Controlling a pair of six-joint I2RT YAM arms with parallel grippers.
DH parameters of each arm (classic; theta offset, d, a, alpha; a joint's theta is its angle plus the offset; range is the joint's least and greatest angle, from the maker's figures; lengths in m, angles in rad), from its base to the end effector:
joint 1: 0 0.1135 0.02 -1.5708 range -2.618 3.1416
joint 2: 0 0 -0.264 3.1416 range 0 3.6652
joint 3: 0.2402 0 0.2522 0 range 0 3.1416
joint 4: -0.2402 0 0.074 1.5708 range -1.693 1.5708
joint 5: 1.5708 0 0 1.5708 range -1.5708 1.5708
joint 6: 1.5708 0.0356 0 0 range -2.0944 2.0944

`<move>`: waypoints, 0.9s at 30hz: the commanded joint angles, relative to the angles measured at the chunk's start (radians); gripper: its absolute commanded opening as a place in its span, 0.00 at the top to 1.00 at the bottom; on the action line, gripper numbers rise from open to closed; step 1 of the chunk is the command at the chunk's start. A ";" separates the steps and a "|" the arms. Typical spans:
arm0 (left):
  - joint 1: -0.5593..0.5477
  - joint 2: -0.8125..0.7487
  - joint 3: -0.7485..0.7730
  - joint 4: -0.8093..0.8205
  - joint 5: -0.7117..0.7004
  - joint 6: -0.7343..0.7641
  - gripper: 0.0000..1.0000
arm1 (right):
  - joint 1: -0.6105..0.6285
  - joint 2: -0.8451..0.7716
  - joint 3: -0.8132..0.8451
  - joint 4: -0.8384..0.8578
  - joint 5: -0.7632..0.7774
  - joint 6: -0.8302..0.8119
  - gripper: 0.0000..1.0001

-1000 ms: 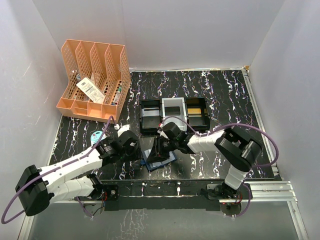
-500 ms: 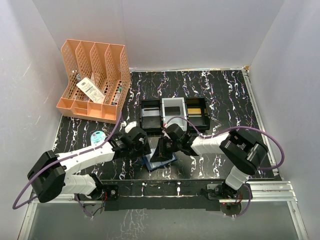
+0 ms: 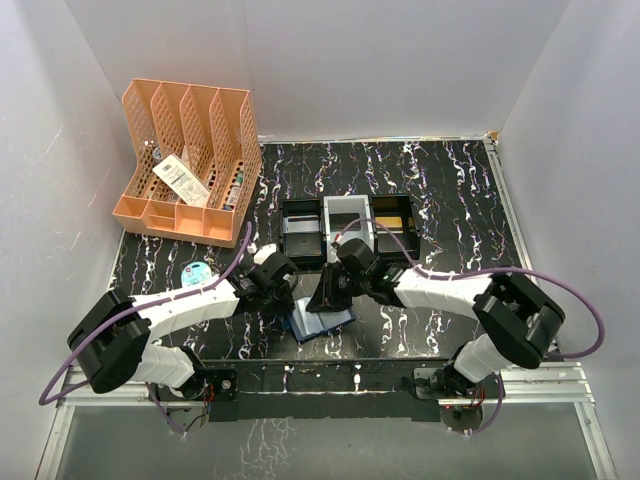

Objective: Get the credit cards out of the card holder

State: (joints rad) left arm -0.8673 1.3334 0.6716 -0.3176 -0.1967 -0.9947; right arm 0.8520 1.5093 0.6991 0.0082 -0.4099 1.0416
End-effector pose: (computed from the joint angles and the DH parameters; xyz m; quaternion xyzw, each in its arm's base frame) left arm 0.1662 -0.1852 0.1765 -0.0891 0.9482 -0.1766 0.2485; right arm 0.1805 0.2278 0.1643 0.0099 0.9108 0.4082 0.0614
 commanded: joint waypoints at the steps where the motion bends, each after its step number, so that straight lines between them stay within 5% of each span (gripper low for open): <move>1: 0.003 -0.022 0.007 0.000 -0.014 0.024 0.73 | -0.044 -0.077 0.114 -0.240 0.207 -0.133 0.81; 5: 0.004 -0.020 0.009 0.019 0.009 0.058 0.76 | -0.105 -0.090 0.160 -0.372 0.287 -0.224 0.62; 8: 0.003 -0.012 0.012 0.029 0.024 0.074 0.78 | -0.132 -0.078 0.172 -0.400 0.279 -0.274 0.58; 23: 0.003 0.016 0.034 0.038 0.052 0.112 0.83 | -0.132 0.068 0.182 -0.409 0.145 -0.356 0.60; 27: 0.004 0.026 0.039 0.046 0.067 0.126 0.84 | -0.129 0.070 0.176 -0.388 0.121 -0.360 0.70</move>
State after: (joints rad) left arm -0.8658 1.3525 0.6758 -0.2760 -0.1547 -0.8932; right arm 0.7170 1.5688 0.8555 -0.4137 -0.2558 0.7052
